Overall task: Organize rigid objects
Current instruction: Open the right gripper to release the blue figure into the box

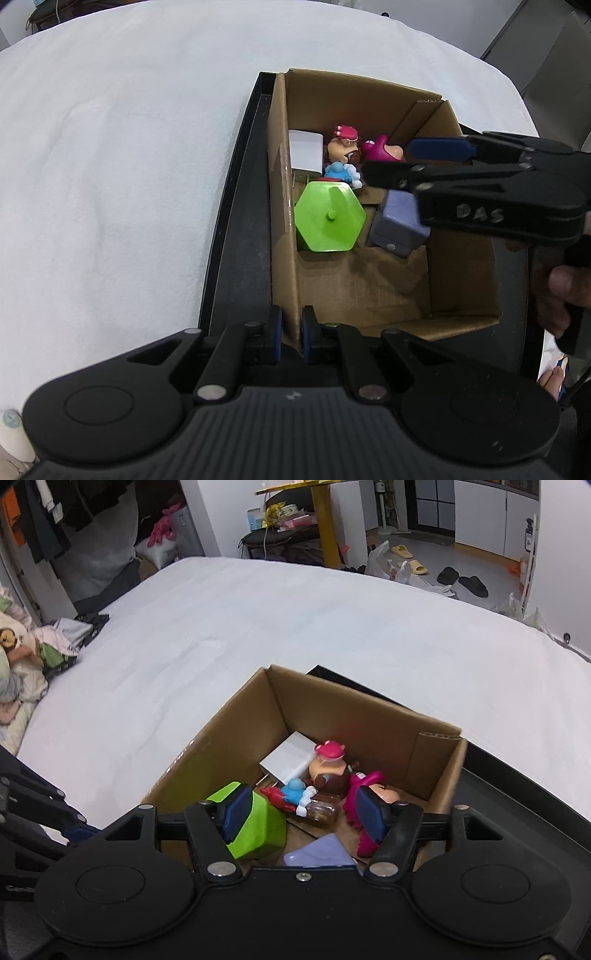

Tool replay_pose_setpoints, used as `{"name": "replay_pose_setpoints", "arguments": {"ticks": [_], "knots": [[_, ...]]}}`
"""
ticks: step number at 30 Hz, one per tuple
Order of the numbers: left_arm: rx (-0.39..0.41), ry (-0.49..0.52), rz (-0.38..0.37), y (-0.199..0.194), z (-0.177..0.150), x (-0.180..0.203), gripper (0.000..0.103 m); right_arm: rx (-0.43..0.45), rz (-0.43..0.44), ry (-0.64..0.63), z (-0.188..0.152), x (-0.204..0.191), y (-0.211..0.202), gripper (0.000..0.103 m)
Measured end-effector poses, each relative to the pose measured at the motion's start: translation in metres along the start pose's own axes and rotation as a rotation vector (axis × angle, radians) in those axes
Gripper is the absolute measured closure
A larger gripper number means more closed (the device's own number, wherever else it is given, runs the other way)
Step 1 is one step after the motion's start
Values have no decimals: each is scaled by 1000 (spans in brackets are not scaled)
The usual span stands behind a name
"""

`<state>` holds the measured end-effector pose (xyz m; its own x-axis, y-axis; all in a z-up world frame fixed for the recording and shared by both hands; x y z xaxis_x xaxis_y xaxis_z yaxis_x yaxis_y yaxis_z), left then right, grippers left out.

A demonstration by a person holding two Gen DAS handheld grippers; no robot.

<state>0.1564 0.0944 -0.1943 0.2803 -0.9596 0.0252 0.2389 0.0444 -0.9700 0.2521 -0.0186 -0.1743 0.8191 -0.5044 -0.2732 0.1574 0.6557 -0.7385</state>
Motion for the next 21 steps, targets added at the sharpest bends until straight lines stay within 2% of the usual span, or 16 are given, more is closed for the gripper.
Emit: {"name": "replay_pose_setpoints", "arguments": {"ticks": [6,12,18,21], "knots": [[-1,-6,-4,1,0,-2,93,28,11,29,9,6,-19,41],[-1,-9,-3,-3,0,-2,93,13,14,54,6,8,-29,40],[25,-33,-5,-10,-1,-6,91,10,13,88,2,10,-40,32],[48,-21,8,-15,-2,-6,89,15,6,108,-3,10,-46,24]]}}
Point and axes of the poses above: each gripper's, at about its wrist camera, not at the fingertips, and y roughly the way its jaws point, x to its right, z to its top, the point moved 10 cm from there along y, roughly the way its jaws point, and after that the axes turned 5 degrees about z, right-handed, at the moved point
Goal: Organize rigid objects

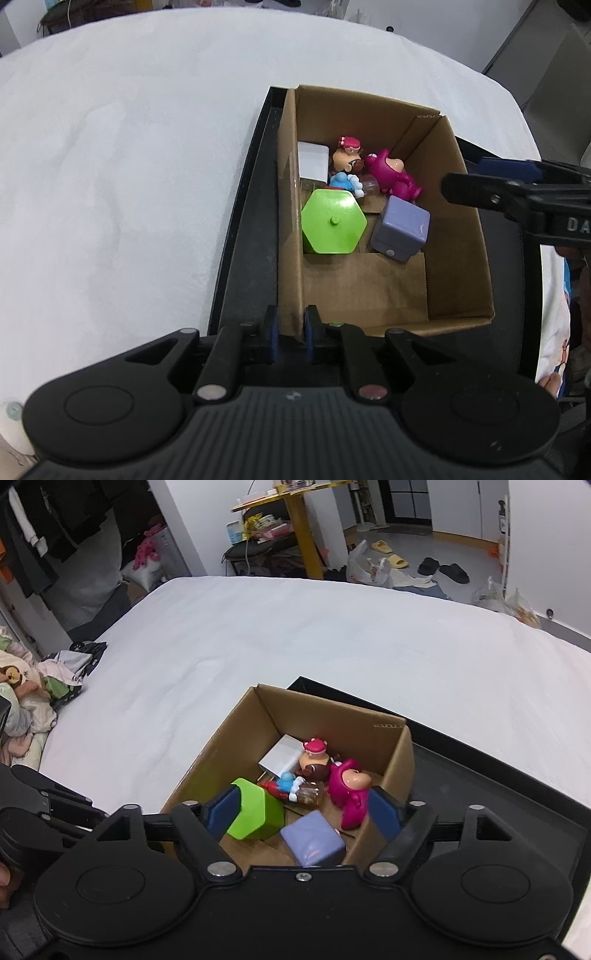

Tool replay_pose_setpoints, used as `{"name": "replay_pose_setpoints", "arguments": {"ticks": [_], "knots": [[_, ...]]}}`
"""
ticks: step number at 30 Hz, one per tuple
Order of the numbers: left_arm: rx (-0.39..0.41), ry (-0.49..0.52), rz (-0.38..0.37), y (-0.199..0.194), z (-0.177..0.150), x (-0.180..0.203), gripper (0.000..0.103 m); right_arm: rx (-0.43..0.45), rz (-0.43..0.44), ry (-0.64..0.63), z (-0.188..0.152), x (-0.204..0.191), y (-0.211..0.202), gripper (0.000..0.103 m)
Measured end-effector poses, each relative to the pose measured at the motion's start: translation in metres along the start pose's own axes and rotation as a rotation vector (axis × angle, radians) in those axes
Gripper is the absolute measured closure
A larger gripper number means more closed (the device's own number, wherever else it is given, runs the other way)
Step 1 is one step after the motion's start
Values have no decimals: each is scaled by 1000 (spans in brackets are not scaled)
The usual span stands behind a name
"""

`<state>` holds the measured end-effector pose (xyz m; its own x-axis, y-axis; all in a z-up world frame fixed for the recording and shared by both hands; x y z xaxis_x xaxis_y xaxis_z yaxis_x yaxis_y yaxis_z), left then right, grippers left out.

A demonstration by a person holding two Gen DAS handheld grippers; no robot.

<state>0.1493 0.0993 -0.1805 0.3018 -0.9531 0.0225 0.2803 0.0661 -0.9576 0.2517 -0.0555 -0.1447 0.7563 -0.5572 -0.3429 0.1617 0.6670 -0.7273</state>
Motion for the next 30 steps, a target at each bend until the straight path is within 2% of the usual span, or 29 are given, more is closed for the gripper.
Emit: {"name": "replay_pose_setpoints", "arguments": {"ticks": [2,7,14,19,22,25,30], "knots": [[13,-6,-5,-4,0,-1,89,6,-12,16,-2,2,-6,17],[41,-25,-23,-12,-1,-4,89,40,-49,50,-6,7,-23,10],[18,-53,-42,-6,2,-6,88,76,-85,104,-20,14,-44,10],[17,-5,-19,1,7,1,88,115,-73,184,-42,17,-64,10],[6,6,8,8,8,-1,88,123,-106,205,-56,19,-79,10],[14,13,1,9,9,1,92,143,-103,238,-68,18,-93,7],[33,-37,-13,7,13,-4,95,140,-135,294,-92,23,-100,6]]}}
Point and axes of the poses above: each gripper's, at about its wrist camera, not at the fingertips, and y roughly the way its jaws point, x to its right, z to its top, the point moved 10 cm from there along y, roughly the way its jaws point, and after that the axes turned 5 degrees about z, right-handed, at the moved point
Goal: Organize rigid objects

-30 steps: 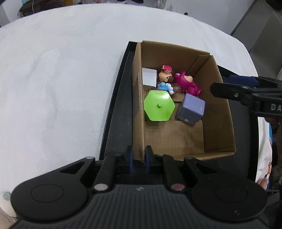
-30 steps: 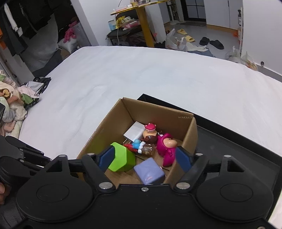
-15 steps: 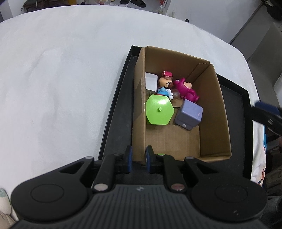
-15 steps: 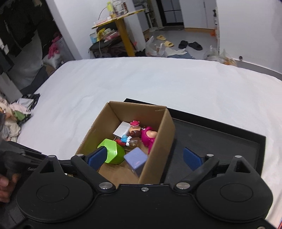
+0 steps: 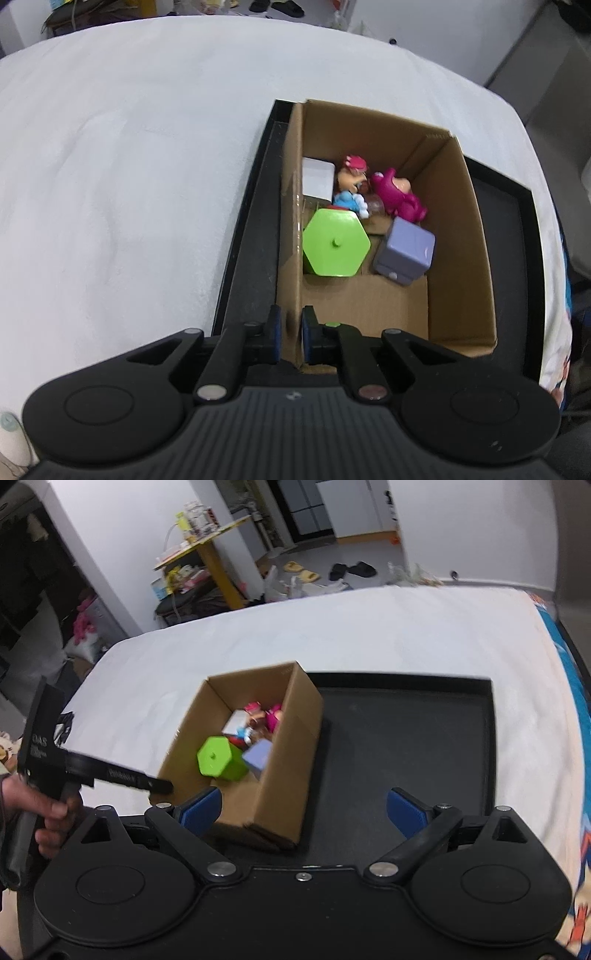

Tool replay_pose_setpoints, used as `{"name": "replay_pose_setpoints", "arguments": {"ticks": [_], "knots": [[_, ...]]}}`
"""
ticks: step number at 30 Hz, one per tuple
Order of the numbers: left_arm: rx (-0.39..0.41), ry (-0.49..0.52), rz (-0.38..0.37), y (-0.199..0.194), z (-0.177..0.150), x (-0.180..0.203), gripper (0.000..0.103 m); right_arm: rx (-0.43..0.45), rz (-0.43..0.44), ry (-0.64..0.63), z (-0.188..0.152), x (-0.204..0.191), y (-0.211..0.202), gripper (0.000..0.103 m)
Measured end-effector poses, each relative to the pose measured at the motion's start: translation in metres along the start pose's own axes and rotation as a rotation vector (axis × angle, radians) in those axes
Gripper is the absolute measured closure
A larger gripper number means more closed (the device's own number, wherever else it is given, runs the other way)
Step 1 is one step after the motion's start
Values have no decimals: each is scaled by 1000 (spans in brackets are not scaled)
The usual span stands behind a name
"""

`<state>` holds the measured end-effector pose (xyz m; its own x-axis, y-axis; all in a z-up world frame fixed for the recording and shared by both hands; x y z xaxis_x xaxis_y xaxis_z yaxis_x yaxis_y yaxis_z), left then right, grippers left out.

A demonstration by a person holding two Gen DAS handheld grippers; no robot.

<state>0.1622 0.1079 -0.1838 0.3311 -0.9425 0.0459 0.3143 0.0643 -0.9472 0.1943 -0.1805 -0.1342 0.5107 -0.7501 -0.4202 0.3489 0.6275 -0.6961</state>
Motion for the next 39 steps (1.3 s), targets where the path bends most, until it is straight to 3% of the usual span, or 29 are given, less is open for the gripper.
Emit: {"name": "replay_pose_setpoints", "arguments": {"ticks": [9,15,22,25,27,30,36,39], "knots": [[45,-54,32,-6,5,-10,95,6,-8,93,-31,-6,-11,6],[33,-68,42,-14,2,-12,94,21,-4,113,-41,-21,-20,6],[55,-46,11,-32,-1,-8,90,31,-33,182,-48,-12,-30,3],[67,-29,-5,-44,-5,-2,79,41,-51,190,-48,-13,-35,0],[78,-16,12,-53,-8,0,61,47,-56,192,-47,-15,-38,0],[101,-13,14,-69,-11,4,45,53,-69,191,-47,-18,-44,0],[153,33,-6,-102,-21,20,22,66,-118,209,-50,-15,-52,0],[145,57,3,-113,-30,27,18,60,-147,214,-53,-12,-55,0]]}}
Point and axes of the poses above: each gripper's, at about its wrist camera, not at the fingertips, and y roughly the way its jaws point, x to its right, z to its top, the point moved 10 cm from there along y, roughly the way its jaws point, and after that the axes turned 5 degrees about z, right-handed, at the moved point
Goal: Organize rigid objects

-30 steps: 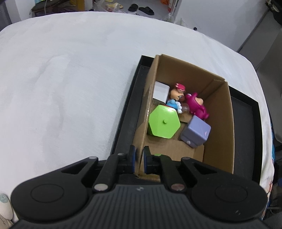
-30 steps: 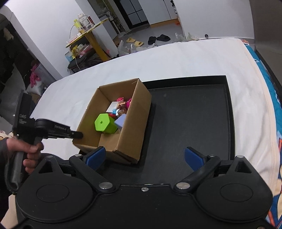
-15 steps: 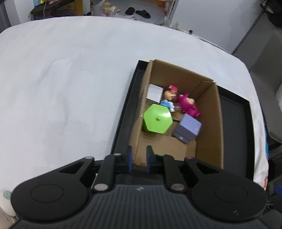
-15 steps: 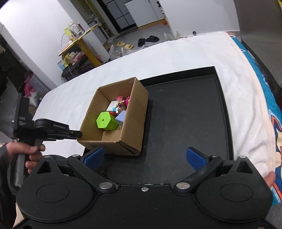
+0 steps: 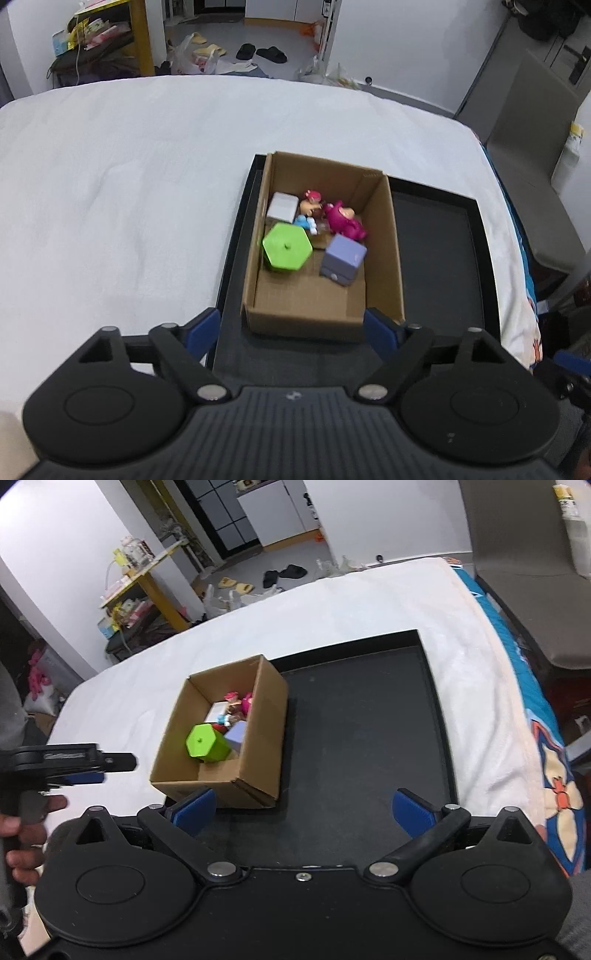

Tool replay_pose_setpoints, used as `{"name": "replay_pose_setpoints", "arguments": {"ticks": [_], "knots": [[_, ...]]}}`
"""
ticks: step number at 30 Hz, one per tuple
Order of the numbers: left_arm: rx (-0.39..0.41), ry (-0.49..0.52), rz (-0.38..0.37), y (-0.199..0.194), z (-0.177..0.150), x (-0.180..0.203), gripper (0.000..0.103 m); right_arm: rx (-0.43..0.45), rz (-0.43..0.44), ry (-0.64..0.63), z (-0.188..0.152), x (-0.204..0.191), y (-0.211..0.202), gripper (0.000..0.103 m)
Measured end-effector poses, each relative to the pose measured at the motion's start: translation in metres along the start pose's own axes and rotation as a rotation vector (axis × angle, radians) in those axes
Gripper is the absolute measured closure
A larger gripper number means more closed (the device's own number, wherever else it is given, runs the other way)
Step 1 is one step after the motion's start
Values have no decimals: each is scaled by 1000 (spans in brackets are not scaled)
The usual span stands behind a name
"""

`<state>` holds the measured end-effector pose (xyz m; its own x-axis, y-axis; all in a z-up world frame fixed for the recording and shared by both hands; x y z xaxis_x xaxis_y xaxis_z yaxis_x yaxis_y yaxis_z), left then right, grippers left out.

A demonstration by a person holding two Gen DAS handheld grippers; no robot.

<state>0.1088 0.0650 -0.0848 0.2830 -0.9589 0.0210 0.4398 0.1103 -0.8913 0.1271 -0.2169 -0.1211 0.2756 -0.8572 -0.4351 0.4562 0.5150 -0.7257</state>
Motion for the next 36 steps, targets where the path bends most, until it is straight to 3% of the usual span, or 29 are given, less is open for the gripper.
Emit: {"name": "replay_pose_setpoints", "arguments": {"ticks": [12,24,36], "knots": [[37,53,-83,-37,-37,32,5,42,-5,-11,-2,-3,-23,0],[89,75,-91,-63,-56,50,3,54,-37,-43,-6,-6,-40,0],[81,90,-78,-55,-68,53,3,15,-82,-42,-18,4,-35,0]]}}
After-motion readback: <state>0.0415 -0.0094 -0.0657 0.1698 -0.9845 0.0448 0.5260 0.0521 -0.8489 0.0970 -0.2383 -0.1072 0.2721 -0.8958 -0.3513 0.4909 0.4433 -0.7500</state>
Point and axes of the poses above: each gripper's, at about its wrist camera, not at the fingertips, and y roughly the way its jaws point, x to its right, z to its top, the point moved 10 cm from there along y, roughly the way its jaws point, and after that the axes turned 5 degrees about z, right-handed, at the moved point
